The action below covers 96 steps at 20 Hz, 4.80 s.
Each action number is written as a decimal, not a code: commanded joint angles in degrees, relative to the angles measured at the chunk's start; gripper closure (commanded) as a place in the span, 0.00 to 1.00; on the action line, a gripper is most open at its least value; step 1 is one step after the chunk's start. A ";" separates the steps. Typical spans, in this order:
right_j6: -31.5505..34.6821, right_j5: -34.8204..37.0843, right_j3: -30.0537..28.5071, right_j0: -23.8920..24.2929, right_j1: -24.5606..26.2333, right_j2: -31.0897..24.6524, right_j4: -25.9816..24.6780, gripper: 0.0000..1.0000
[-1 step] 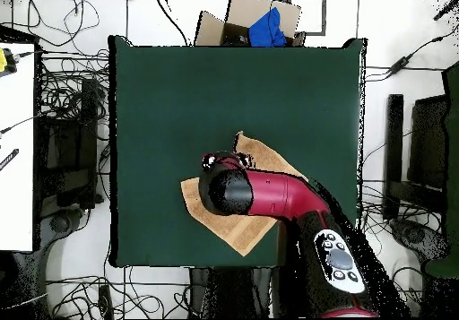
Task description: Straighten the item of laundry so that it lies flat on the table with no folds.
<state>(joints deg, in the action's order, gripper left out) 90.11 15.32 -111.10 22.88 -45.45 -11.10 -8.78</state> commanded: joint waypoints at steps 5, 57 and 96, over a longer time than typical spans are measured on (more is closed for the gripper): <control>8.59 -1.94 -6.60 3.10 -0.38 0.09 -0.71 0.00; 5.73 -13.30 -2.76 10.17 11.70 4.73 -15.26 1.00; 6.69 -23.10 8.16 10.59 27.38 9.67 -19.93 1.00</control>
<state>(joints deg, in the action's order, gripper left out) 90.11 -3.03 -112.29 34.21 -25.01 -4.06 -27.28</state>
